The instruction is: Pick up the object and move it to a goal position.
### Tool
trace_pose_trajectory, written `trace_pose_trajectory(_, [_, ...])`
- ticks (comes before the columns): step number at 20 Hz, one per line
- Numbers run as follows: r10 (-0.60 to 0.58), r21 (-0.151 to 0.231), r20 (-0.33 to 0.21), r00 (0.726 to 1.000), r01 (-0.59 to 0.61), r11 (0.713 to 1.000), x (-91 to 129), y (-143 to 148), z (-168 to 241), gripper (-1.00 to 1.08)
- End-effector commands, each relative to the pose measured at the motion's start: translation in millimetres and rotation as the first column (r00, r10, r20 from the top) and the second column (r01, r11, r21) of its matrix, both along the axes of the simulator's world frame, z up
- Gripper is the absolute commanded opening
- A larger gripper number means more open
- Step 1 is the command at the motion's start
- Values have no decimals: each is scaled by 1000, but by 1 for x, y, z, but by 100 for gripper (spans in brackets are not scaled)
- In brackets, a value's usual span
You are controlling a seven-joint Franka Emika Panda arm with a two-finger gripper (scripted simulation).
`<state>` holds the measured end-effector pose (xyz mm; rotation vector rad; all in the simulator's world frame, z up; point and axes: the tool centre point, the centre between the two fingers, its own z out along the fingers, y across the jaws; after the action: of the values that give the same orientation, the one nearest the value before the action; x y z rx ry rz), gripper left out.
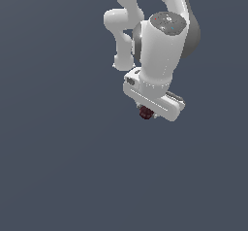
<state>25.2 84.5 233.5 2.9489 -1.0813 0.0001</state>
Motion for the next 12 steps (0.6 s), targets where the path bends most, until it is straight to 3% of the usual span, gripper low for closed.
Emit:
trace_pose_trajectory(1, [-1,-1,0,1000,1,1000,-3,12,29,-100])
trace_pose_trajectory(12, [0,0,0,1000,0,1000,-7,55,125,-100])
